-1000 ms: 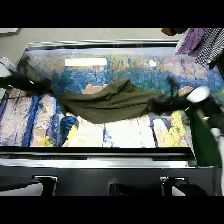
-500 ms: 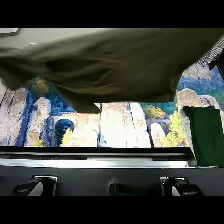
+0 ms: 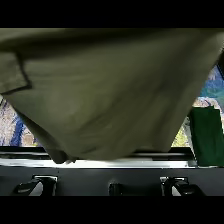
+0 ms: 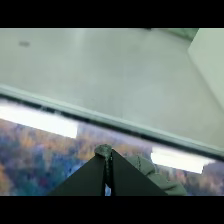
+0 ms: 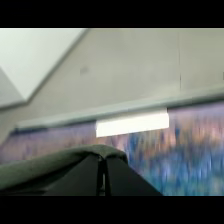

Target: Fold the clothes and pants, and hang the long-sleeved shirts on hangers.

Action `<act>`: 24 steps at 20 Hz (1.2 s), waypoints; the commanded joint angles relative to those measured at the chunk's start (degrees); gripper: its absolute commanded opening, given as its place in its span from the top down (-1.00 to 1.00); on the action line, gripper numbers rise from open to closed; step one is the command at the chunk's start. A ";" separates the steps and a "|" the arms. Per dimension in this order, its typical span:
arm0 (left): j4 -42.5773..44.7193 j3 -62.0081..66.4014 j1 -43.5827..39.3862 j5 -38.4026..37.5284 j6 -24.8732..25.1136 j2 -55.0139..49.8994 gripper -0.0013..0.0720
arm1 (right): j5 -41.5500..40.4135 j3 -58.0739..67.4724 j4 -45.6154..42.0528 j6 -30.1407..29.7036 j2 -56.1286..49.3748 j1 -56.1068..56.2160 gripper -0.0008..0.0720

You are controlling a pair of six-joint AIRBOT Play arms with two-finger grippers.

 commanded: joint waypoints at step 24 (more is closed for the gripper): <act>-11.76 -8.68 1.88 -11.37 13.05 -41.13 0.11 | 30.69 -2.89 14.91 -23.43 -45.20 -14.38 -0.30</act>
